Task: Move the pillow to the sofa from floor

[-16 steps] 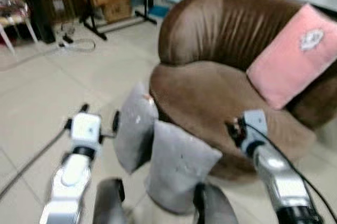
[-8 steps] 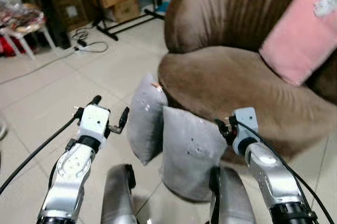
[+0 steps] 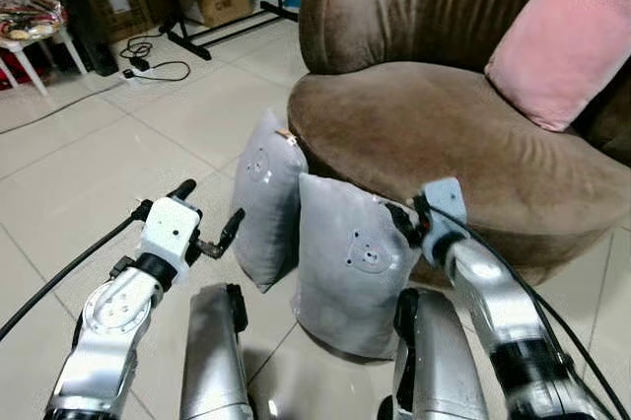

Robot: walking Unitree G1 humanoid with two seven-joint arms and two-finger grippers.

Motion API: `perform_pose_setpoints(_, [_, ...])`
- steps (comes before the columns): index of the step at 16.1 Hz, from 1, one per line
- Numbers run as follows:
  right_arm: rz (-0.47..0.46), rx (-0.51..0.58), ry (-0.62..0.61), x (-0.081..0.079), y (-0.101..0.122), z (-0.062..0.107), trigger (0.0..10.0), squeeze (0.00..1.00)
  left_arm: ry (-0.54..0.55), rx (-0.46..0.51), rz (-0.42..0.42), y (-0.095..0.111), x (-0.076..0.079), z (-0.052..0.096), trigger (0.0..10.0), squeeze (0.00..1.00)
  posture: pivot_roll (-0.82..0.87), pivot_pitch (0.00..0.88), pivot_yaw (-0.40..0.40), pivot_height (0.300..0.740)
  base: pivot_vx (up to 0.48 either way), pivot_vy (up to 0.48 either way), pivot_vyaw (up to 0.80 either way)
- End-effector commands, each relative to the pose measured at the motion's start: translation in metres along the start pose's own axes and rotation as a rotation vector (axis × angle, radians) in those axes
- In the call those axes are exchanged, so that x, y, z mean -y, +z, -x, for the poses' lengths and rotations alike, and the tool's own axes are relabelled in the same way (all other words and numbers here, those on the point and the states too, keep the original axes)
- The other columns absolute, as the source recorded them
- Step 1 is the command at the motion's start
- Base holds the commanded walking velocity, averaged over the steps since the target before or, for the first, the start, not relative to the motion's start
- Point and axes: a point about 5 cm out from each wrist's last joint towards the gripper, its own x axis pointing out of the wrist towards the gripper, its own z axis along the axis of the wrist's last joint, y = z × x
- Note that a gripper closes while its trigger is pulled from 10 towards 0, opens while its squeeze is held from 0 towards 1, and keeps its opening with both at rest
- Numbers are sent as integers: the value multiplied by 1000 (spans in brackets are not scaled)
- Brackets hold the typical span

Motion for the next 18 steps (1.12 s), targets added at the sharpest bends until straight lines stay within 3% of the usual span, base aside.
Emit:
perform_pose_setpoints(1, [35, -6, -9, 2, 4, -5, 10000, 1000, -29, 2, -10, 4, -1, 0, 10000, 0, -3, 25, -26, 420, 0, 0, 0])
perform_pose_setpoints(7, [157, -163, 79, -7, 1, -33, 10000, 1000, -144, -11, -10, 9, 3, 9, 10000, 0, 31, 97, -66, 420, 0, 0, 0])
perform_pose_setpoints(8, [143, -167, 62, -8, 5, -37, 10000, 835, -170, -21, -5, 8, 3, 13, 10000, 0, 32, 115, -66, 420, 0, 0, 0])
perform_pose_setpoints(9, [144, -161, 33, -8, 9, -40, 10000, 380, -192, -30, -4, 8, 4, 16, 10000, 0, 34, 128, -65, 420, 0, 0, 0])
perform_pose_setpoints(10, [156, -147, -18, -6, 13, -42, 10000, 0, -211, -37, -8, 8, 5, 19, 10000, 0, 38, 141, -66, 420, 0, 0, 0])
perform_pose_setpoints(12, [147, -162, -62, -8, 12, -45, 10000, 0, -262, -59, -2, 7, 9, 23, 10000, 0, 47, 158, -68, 420, 0, 0, 0])
perform_pose_setpoints(14, [218, -262, -26, -17, -6, -42, 10000, 0, -317, -80, 10, 5, 14, 27, 10000, 0, 47, 168, -68, 420, 0, 0, 0])
perform_pose_setpoints(16, [200, -320, 10, -22, -18, -39, 10000, 0, -339, -89, 16, 6, 15, 29, 10000, 0, 49, 166, -70, 420, 0, 0, 0])
perform_pose_setpoints(17, [174, -319, 16, -23, -20, -39, 9451, 0, -343, -91, 16, 6, 16, 29, 10000, 0, 49, 162, -69, 420, 0, 0, 0])
perform_pose_setpoints(18, [147, -309, 30, -25, -18, -40, 2392, 0, -357, -95, 21, 7, 16, 29, 10000, 0, 48, 160, -68, 420, 0, 0, 0])
